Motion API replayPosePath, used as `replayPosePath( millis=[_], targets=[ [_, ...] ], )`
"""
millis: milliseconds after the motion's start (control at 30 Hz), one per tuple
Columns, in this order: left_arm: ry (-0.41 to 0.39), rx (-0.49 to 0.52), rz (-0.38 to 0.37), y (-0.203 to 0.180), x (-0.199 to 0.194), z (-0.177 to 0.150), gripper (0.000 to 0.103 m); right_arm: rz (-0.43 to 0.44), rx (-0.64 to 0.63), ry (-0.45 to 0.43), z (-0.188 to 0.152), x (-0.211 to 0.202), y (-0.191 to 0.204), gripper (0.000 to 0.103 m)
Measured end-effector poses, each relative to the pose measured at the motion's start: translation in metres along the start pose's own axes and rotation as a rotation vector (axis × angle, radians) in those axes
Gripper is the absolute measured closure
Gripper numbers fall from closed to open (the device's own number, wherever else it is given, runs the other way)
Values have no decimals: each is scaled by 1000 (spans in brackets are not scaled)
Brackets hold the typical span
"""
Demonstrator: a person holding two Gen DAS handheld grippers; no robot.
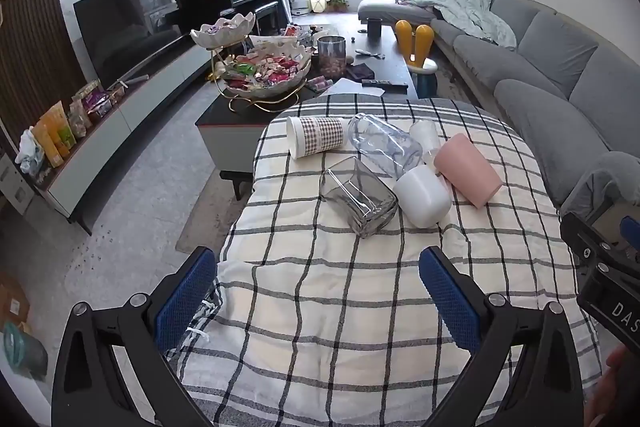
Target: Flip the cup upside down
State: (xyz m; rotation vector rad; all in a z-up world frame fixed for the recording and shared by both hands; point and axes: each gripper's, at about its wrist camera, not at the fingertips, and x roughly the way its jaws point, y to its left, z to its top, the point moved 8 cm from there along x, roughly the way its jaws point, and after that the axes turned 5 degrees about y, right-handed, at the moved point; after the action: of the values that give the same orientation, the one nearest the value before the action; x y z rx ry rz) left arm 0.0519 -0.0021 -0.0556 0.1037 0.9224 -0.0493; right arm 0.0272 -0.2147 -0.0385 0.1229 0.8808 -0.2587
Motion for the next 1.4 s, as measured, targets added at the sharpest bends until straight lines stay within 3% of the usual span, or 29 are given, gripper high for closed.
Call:
replayPosePath(
  millis=[1400],
  targets=[
    [6, -2, -6, -1, -2, -2, 0, 5, 4, 3, 0, -1, -1, 1]
  ],
)
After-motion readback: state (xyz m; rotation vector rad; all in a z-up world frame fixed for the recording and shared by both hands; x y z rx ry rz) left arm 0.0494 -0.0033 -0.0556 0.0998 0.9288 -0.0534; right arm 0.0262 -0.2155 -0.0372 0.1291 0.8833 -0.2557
